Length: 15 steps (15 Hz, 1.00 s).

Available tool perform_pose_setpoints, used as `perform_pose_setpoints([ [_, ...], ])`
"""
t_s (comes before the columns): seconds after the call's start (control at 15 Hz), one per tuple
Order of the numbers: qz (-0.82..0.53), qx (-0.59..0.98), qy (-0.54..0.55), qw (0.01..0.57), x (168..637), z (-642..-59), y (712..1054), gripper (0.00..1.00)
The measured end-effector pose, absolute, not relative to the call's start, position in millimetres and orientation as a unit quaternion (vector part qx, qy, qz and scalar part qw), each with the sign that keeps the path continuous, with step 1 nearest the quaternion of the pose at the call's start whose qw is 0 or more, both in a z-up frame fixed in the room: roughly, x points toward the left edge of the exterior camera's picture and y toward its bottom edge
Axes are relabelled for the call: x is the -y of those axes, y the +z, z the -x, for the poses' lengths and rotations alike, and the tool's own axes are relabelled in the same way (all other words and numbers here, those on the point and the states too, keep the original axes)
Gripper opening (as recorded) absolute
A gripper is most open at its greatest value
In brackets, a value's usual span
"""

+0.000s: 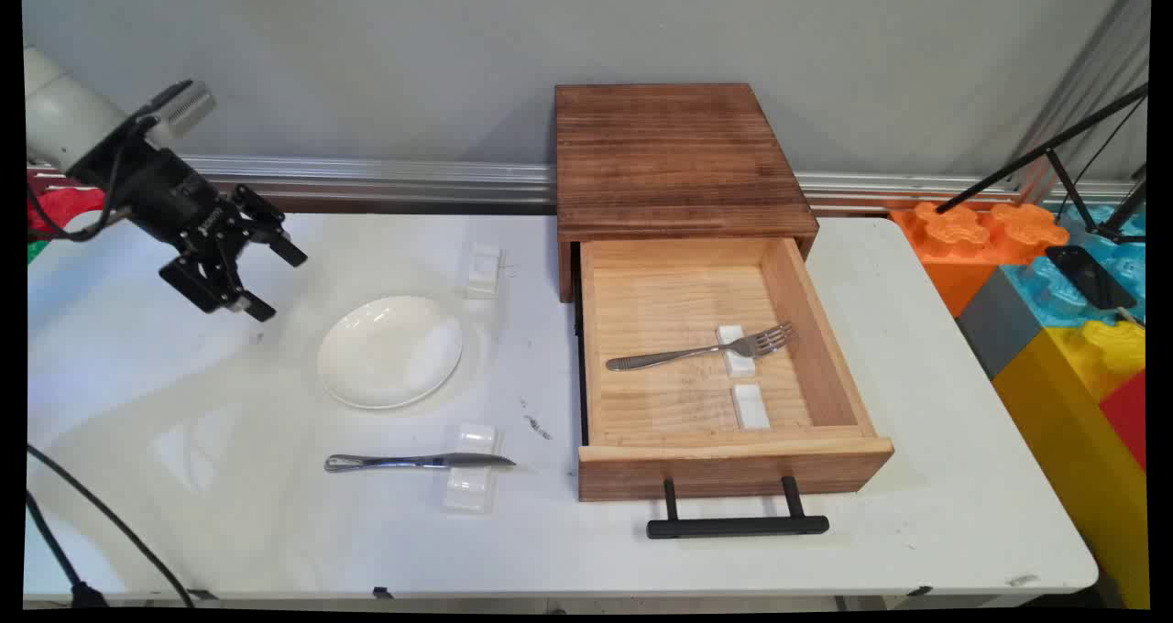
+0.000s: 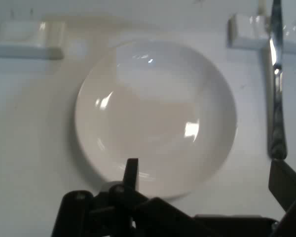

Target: Pick up the knife from the right of the white plate

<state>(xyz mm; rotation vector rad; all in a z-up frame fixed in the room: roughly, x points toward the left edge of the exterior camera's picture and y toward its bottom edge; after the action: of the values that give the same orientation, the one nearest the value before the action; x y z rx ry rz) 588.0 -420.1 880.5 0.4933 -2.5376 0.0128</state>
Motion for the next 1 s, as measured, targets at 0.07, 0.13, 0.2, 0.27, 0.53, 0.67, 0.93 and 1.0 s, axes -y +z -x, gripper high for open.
perform_pose_setpoints([
  [0.07,-0.184,0.942,0.004,0.28,416,-581,879,1.0],
  [0.13,-0.183,0.941,0.004,0.285,412,-573,878,1.0],
  [0.2,-0.182,0.94,0.003,0.29,407,-566,876,1.0],
  [0.27,-0.18,0.939,0.003,0.293,404,-561,874,1.0],
  [0.53,-0.17,0.937,-0.003,0.307,383,-533,860,1.0],
  [0.67,-0.163,0.936,-0.006,0.312,371,-520,850,1.0],
  [0.93,-0.149,0.936,-0.014,0.319,355,-499,834,1.0],
  [1.0,-0.147,0.936,-0.016,0.32,352,-494,830,1.0],
])
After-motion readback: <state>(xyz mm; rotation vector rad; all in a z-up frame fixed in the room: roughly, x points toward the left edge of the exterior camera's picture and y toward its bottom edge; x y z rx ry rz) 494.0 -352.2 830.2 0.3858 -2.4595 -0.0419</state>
